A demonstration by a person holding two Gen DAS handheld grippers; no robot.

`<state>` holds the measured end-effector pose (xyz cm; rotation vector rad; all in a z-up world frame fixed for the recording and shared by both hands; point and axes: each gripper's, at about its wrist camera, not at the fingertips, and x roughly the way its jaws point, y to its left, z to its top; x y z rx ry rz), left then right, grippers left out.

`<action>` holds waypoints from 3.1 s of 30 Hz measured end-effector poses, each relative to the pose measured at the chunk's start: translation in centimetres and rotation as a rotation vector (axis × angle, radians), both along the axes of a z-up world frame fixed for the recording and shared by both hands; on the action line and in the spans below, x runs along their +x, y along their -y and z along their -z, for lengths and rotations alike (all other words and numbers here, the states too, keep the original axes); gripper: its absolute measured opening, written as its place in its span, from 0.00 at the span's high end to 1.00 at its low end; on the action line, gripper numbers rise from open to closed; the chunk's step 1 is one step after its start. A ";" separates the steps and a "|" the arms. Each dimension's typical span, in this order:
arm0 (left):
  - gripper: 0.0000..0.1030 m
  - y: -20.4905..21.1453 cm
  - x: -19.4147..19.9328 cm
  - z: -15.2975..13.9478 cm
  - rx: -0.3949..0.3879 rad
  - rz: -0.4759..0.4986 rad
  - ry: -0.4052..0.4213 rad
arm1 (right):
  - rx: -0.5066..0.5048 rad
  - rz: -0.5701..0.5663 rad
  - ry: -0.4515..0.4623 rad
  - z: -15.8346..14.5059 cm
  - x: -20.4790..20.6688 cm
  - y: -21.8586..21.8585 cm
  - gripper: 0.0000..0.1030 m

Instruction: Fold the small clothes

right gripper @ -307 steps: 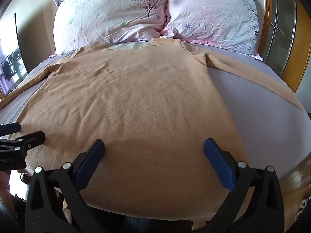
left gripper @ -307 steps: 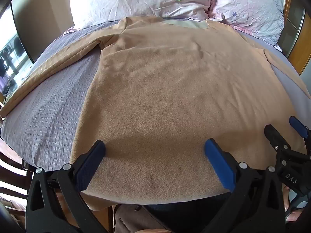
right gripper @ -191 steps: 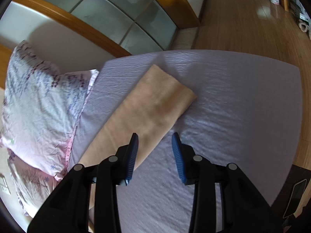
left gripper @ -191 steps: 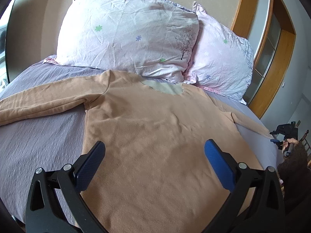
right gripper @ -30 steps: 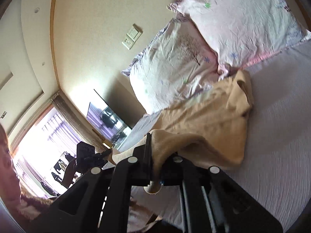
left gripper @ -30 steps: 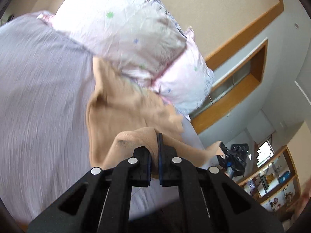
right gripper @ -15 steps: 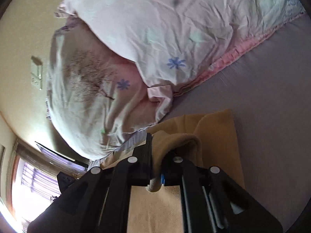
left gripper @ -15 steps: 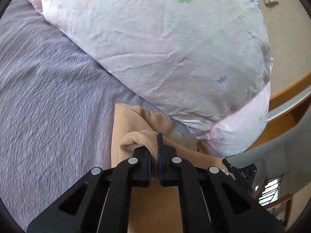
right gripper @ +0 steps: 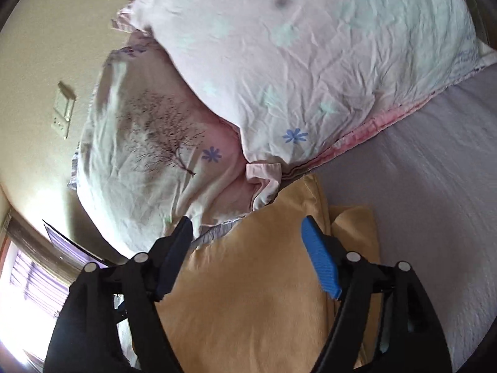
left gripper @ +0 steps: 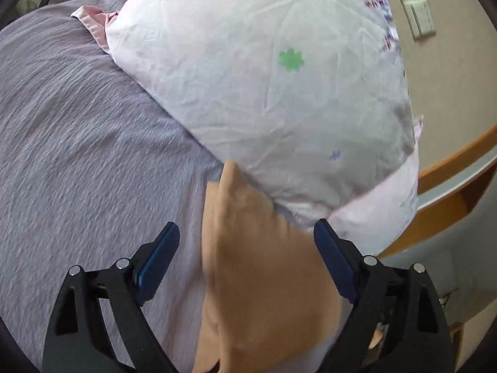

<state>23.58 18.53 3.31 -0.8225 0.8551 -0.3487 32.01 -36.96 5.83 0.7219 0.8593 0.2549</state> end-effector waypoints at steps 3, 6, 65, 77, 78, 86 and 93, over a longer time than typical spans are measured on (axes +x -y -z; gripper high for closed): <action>0.14 1.5 -2.3 0.8 0.047 0.085 -0.046 | -0.032 -0.018 0.065 -0.4 -2.7 0.6 0.20; 0.14 3.0 -3.1 2.2 0.090 0.143 -0.098 | 0.000 0.016 0.100 0.7 -4.6 1.6 0.19; 0.43 27.6 -7.3 -2.5 0.304 0.717 0.219 | -0.001 -0.060 -0.128 1.9 -15.8 4.8 0.30; 0.23 26.7 3.4 1.7 0.130 0.515 -0.060 | 0.080 -0.124 -0.277 5.8 -2.7 5.1 0.27; 0.27 26.9 3.8 1.8 0.114 0.516 -0.066 | 0.070 -0.133 -0.272 5.9 -2.6 4.8 0.41; 0.69 24.5 3.9 1.3 -0.015 0.516 -0.019 | 0.232 -0.185 -0.149 4.7 -2.6 2.5 0.79; 0.66 16.4 2.5 -0.5 0.128 0.351 0.024 | 0.189 -0.334 -0.160 5.0 -0.2 -5.9 0.75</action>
